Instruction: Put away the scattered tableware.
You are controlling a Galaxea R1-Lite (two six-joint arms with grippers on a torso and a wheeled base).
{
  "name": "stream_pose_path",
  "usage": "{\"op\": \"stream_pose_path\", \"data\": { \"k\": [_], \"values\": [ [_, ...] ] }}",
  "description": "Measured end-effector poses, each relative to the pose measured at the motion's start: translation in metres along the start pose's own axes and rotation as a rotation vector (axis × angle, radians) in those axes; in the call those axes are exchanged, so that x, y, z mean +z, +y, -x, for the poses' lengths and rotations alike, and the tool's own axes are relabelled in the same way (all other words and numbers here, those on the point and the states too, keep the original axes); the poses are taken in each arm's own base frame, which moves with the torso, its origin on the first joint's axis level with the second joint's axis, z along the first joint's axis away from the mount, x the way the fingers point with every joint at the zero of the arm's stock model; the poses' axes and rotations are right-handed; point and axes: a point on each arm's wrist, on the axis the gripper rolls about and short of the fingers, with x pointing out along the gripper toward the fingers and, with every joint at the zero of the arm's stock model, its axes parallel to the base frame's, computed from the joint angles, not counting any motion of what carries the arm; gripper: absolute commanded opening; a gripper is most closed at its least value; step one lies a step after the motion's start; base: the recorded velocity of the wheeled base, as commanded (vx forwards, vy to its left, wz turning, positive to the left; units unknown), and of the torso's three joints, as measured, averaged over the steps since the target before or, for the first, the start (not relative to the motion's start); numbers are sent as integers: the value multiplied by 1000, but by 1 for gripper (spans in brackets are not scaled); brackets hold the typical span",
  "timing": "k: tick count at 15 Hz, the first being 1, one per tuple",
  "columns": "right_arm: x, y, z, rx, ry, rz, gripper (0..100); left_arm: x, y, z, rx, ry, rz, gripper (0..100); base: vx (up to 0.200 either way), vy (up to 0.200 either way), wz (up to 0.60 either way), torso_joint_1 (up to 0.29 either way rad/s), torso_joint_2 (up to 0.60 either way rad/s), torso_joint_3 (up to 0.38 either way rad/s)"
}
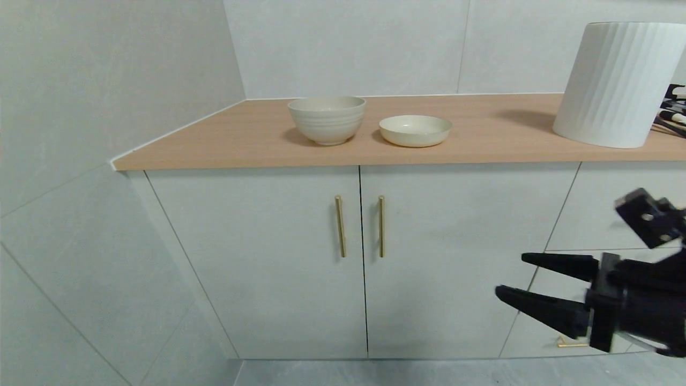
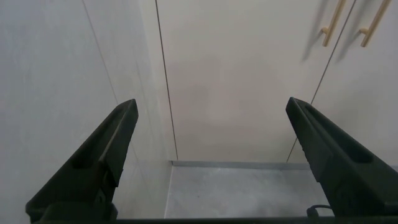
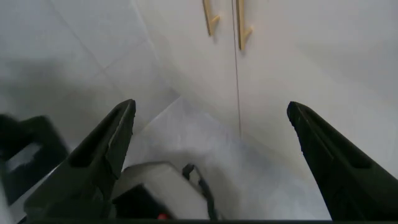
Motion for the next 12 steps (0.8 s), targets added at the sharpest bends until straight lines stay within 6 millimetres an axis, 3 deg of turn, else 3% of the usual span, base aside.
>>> {"op": "stream_pose_path", "data": {
  "k": [5,7,12],
  "values": [
    [30,-6,-109,-113,-3,26,100,0,0,0,0,0,1,100,0,0,0,0,0,0],
    [25,-7,-130,-113,44,-42,100,0,0,0,0,0,1,100,0,0,0,0,0,0],
    [18,-5,-150,-82,46,-52,100,0,0,0,1,0,1,100,0,0,0,0,0,0]
  ]
}}
